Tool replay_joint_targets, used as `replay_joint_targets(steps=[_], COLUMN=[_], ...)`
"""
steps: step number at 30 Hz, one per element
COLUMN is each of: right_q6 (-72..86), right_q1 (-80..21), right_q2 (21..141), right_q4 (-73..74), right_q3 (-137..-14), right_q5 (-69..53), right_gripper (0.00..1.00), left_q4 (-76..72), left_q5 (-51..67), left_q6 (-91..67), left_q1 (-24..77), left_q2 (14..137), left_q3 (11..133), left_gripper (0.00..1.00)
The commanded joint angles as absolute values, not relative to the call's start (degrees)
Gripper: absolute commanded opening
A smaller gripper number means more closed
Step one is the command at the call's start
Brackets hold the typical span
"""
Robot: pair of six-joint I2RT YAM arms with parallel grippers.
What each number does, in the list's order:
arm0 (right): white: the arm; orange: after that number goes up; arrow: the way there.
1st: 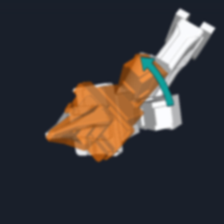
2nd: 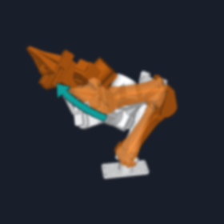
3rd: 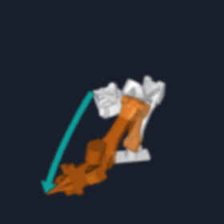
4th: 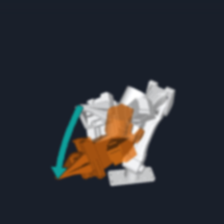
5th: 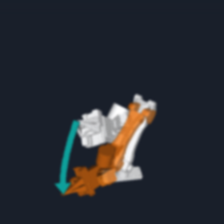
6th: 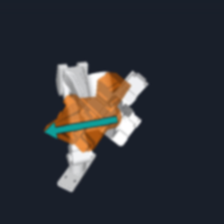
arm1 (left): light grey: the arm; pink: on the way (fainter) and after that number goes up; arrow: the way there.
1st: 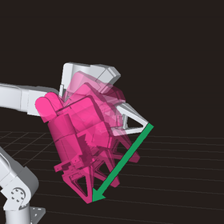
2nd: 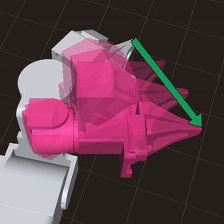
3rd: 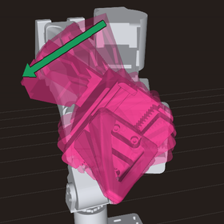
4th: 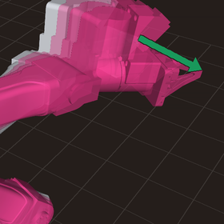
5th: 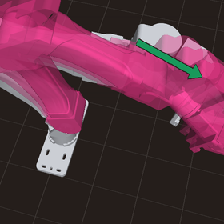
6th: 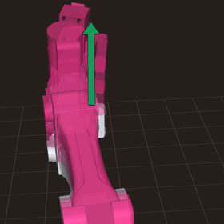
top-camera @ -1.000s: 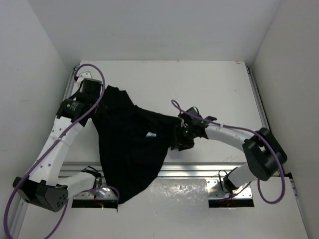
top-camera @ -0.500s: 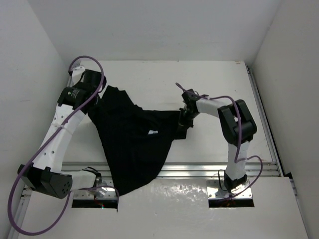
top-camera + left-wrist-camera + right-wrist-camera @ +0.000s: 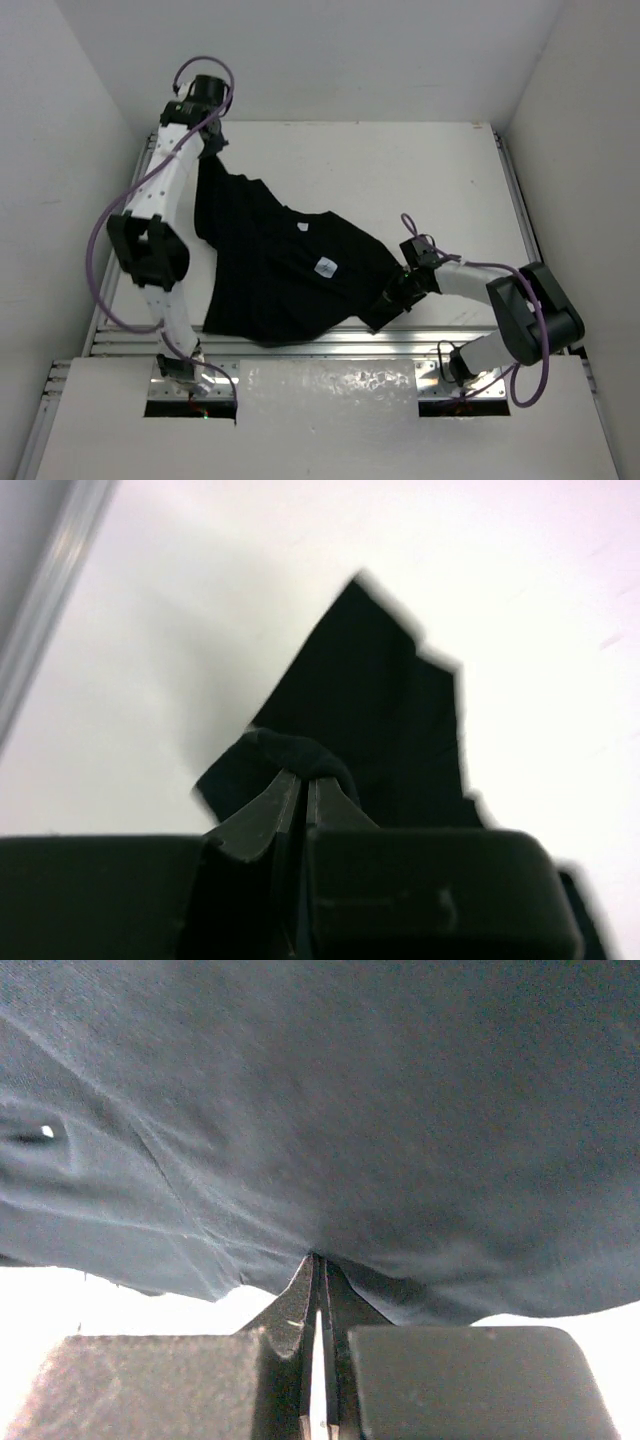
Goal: Fold and stack the t-shirts
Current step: Move the tshirt to the center of the board
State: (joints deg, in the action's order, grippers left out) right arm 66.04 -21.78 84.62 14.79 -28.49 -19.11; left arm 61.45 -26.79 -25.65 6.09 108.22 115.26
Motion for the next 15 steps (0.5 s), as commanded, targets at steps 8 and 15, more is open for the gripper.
replay_joint_targets(steps=[8,15], right_q6=[72.4,61.7], right_q1=[-27.2,-24.9], right_q2=[90.3,90.8], right_q4=[-1.9,6.0], right_q3=[-31.3,-46.5], right_q5=[-32.3,-31.6], right_gripper=[0.00,0.37], left_q4=[46.5,57.6], left_q5=[3.1,-23.5], left_q6=[-20.4,-26.1], left_q1=[5.6,3.1], left_q2=[126.3,124.1], left_q3=[137.4,137.6], left_gripper=[0.00,0.48])
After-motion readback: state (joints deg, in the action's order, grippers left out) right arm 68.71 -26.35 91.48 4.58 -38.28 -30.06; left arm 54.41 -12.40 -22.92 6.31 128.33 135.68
